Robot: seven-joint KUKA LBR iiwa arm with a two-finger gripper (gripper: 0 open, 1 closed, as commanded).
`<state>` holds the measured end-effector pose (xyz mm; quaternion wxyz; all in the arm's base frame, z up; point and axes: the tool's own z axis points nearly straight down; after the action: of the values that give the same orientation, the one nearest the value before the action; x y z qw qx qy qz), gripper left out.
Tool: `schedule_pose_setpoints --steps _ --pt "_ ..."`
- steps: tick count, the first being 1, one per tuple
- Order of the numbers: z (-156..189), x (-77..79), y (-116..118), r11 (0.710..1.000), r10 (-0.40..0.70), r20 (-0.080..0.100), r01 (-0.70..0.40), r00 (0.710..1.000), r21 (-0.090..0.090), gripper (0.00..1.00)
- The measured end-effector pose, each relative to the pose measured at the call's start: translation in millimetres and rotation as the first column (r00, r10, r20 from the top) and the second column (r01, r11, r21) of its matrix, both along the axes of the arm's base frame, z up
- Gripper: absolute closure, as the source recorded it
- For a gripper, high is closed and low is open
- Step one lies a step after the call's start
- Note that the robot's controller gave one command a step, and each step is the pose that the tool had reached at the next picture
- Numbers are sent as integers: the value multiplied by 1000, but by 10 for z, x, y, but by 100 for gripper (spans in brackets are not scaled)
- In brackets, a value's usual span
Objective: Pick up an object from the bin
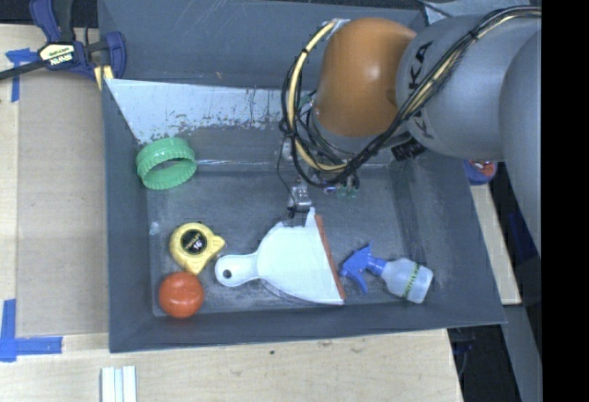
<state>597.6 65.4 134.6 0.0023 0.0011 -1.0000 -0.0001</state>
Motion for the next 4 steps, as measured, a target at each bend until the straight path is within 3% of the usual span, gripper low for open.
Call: schedule_pose_setpoints --steps 1,2,3,4 --pt "294 -378 453 936 351 2 -351 936 2 0" --pt "-629 -357 395 826 564 0 -564 826 4 0" --pt "-608 -343 393 827 562 4 -562 827 3 100" --pt "-633 115 402 359 933 9 -933 359 1 100"
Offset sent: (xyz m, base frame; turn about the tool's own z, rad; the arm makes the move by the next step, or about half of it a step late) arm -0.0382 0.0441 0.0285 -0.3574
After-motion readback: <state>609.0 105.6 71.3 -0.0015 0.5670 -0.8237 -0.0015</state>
